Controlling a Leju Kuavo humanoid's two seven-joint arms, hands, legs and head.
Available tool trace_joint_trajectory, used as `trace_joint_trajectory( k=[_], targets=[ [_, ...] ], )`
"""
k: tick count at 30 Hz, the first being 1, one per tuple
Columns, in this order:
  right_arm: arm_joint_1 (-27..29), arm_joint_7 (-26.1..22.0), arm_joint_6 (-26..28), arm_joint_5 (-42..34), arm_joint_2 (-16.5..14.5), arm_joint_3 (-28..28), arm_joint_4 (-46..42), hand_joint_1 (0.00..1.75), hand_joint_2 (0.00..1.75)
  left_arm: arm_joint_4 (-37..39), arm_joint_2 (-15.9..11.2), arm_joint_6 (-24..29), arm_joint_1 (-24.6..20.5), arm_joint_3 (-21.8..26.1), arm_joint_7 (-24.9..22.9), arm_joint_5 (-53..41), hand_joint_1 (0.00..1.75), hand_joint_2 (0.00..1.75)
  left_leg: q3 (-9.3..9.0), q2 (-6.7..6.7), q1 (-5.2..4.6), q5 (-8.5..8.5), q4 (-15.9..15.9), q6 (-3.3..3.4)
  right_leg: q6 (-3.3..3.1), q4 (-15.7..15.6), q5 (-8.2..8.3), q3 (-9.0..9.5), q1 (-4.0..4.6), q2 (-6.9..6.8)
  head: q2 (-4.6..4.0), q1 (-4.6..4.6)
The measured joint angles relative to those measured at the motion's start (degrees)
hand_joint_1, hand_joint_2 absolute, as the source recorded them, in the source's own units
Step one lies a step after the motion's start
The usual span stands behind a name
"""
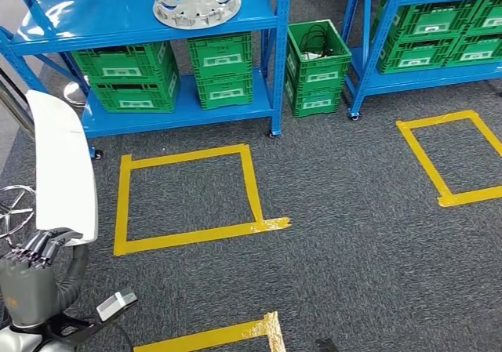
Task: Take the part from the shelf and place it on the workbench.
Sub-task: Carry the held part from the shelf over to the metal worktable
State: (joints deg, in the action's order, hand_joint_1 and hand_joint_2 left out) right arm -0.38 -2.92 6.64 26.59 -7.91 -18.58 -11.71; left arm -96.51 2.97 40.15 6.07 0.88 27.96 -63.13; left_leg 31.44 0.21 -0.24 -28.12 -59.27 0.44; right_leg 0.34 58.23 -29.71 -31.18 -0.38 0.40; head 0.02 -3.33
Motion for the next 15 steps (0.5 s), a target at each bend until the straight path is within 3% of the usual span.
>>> trace_joint_trajectory(
  k=[2,4,6,8,9,10,11,13,15],
  targets=[
    [0.11,-0.07,0.28,-0.07,0.0,-0.21,-0.01,0.0,0.0,0.29,0.02,0.0,-0.59,-0.56,0.31,0.13,1.75,1.75,-0.02,-0.02,-0.11,-0.24,0.8,0.31,0.44,-0.03,0.18,-0.33,0.03,-0.1,0.0,0.01],
    [0.28,-0.1,0.69,-0.09,0.0,-0.48,-0.05,0.0,0.0,0.58,0.05,0.0,-1.1,-1.1,0.5,0.16,1.75,1.75,-0.12,0.1,0.2,-0.12,1.69,0.66,0.96,0.78,-0.63,-1.06,0.1,-0.21,-0.01,-0.04],
    [0.41,-0.14,1.03,-0.12,0.0,-0.75,-0.1,0.0,0.0,0.91,0.14,0.0,-1.58,-1.66,0.55,0.13,1.75,1.75,-0.14,0.23,0.47,0.18,2.29,0.95,1.42,5.54,-3.61,-3.39,0.1,-0.23,-0.01,-0.32],
    [0.49,-0.15,1.18,-0.19,0.0,-0.95,-0.13,0.0,0.0,1.32,0.23,0.0,-1.87,-2.2,0.53,0.04,1.75,1.75,-0.03,0.3,0.42,0.23,2.31,1.08,1.78,13.19,-6.99,-6.79,0.04,-0.23,0.0,-0.58],
    [0.55,-0.15,1.22,-0.22,0.0,-1.02,-0.15,0.0,0.0,1.56,0.25,0.0,-1.94,-2.43,0.52,0.01,1.75,1.75,-0.05,0.33,0.4,0.22,2.29,1.08,1.93,15.67,-7.58,-7.9,0.0,-0.23,0.0,-0.6],
    [0.6,-0.14,1.25,-0.23,0.0,-1.05,-0.16,0.0,0.0,1.75,0.26,0.0,-1.99,-2.59,0.52,-0.01,1.75,1.75,-0.09,0.28,0.39,0.22,2.26,1.08,2.04,16.0,-7.02,-8.01,-0.05,-0.24,0.0,-0.62],
    [0.65,-0.14,1.26,-0.23,0.0,-1.09,-0.2,0.0,0.0,1.93,0.26,0.0,-2.06,-2.7,0.5,-0.01,1.75,1.75,-0.14,0.08,0.41,0.19,2.19,1.02,2.11,14.04,-5.42,-7.02,-0.14,-0.2,0.0,-0.64],
    [0.66,-0.14,1.3,-0.23,0.0,-1.19,-0.32,0.0,0.0,2.17,0.26,0.0,-2.27,-2.87,0.45,0.01,1.75,1.75,-0.09,-0.5,0.38,-0.01,1.81,0.68,2.2,6.47,-1.65,-3.14,-0.43,0.65,0.0,-0.65],
    [0.72,-0.13,1.38,-0.24,0.0,-1.34,-0.42,0.0,0.0,2.32,0.28,0.01,-2.73,-3.15,0.3,0.02,1.75,1.75,0.47,-1.12,0.24,-0.15,0.95,0.16,2.07,1.31,-0.51,-0.4,-0.69,1.75,0.01,-0.59]
  ],
)
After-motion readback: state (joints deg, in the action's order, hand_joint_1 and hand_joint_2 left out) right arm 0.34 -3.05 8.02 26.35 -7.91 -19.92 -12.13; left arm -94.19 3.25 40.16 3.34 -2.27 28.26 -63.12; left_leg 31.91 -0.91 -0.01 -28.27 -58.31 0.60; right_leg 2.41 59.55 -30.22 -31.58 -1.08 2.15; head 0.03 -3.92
